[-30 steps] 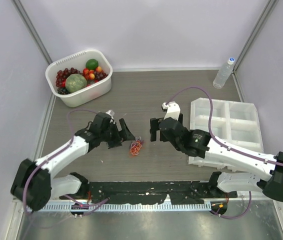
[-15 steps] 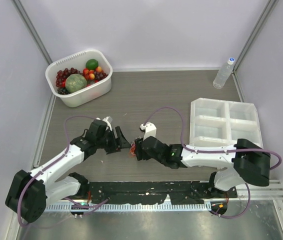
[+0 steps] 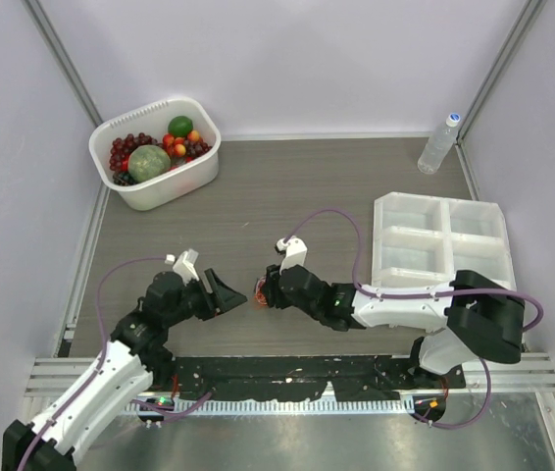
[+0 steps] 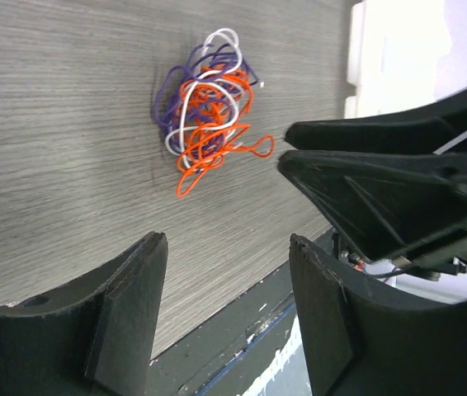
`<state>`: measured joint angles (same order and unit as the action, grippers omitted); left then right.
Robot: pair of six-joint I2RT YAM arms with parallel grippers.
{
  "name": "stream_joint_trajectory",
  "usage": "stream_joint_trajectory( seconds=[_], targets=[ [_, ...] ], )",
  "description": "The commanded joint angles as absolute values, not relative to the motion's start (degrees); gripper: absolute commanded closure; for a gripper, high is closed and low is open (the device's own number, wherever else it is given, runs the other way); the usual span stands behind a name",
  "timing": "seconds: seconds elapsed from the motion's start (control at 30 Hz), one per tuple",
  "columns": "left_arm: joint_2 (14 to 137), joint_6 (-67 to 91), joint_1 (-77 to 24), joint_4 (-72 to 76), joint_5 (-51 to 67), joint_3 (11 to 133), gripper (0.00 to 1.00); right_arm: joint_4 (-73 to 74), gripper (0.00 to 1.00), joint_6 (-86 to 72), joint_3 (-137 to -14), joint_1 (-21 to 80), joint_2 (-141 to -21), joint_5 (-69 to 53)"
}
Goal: Untangle the cables
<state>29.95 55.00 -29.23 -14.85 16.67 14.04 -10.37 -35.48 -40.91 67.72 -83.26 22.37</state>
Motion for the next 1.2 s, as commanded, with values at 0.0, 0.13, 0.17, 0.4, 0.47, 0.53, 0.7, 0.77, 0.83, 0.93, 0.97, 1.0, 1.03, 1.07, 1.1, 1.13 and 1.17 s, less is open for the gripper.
stream_joint_trajectory(
  seconds=[0.0, 0.13, 0.17, 0.4, 0.47, 0.53, 0.7, 0.77, 0.83, 0.93, 0.97, 1.0, 1.03, 1.07, 1.1, 1.13, 1.17],
  targets=[
    [23.92, 56.43, -29.00, -13.01, 15.30, 13.36, 0.36, -12.66, 0.57, -34.98, -42.62, 67.33, -84.99, 23.73],
    [23.11, 56.25, -29.00, -12.13, 16.17, 13.45, 0.36, -12.21, 0.57, -35.15, -43.24, 67.06, -87.36, 23.82],
    [23.64, 55.99, -29.00, -11.52, 16.69, 13.45, 0.36, -13.00, 0.57, -34.98, -43.33, 67.15, -87.80, 23.30],
    [26.37, 53.97, -28.92, -6.95, 20.65, 13.54, 0.36, -9.07, 0.96, -35.15, -47.02, 66.62, -89.13, 22.24],
    [26.72, 53.62, -29.00, -5.02, 21.88, 13.19, 0.34, -7.57, 0.99, -35.51, -46.94, 66.71, -86.85, 21.89],
    [27.94, 53.61, -29.00, -2.04, 23.20, 12.66, 0.27, -6.60, 0.99, -35.60, -46.06, 66.71, -84.04, 20.66],
    [32.60, 55.45, -29.00, 8.59, 27.94, 11.78, 0.19, -5.10, 0.99, -36.64, -44.91, 66.71, -74.38, 16.18],
    [35.23, 56.16, -28.92, 12.29, 29.09, 11.60, 0.21, -4.92, 0.99, -37.61, -44.65, 66.71, -71.47, 15.47],
    [38.04, 56.34, -28.92, 14.41, 30.32, 11.95, 0.21, -4.31, 0.99, -38.05, -44.65, 66.71, -68.83, 15.38],
    [42.53, 56.51, -29.00, 15.46, 31.90, 13.62, 0.17, -3.43, 0.99, -38.23, -45.44, 66.71, -67.06, 14.94],
    [43.93, 56.77, -29.00, 16.77, 32.95, 13.97, 0.14, -3.43, 0.99, -38.23, -45.61, 66.62, -66.89, 14.16],
    [44.64, 57.30, -29.09, 18.09, 34.09, 14.24, 0.11, -3.60, 0.99, -38.32, -45.70, 66.71, -66.88, 13.98],
    [45.17, 57.57, -29.18, 18.89, 34.28, 14.59, 0.08, -3.69, 0.99, -38.67, -45.70, 66.62, -67.23, 13.54],
    [45.61, 57.48, -29.27, 18.90, 33.93, 14.94, 0.05, -3.78, 0.99, -38.67, -45.79, 66.71, -67.24, 13.36],
    [45.70, 57.48, -29.53, 18.72, 33.32, 15.12, 0.04, -3.95, 0.99, -38.85, -45.88, 66.71, -67.58, 13.10],
    [45.88, 57.48, -29.62, 17.85, 32.44, 15.64, 0.04, -4.13, 0.99, -39.02, -45.97, 66.71, -67.76, 12.75],
    [46.23, 57.48, -29.62, 16.62, 31.56, 16.08, 0.04, -4.91, 0.99, -39.02, -46.40, 66.71, -67.94, 11.79]
  ],
)
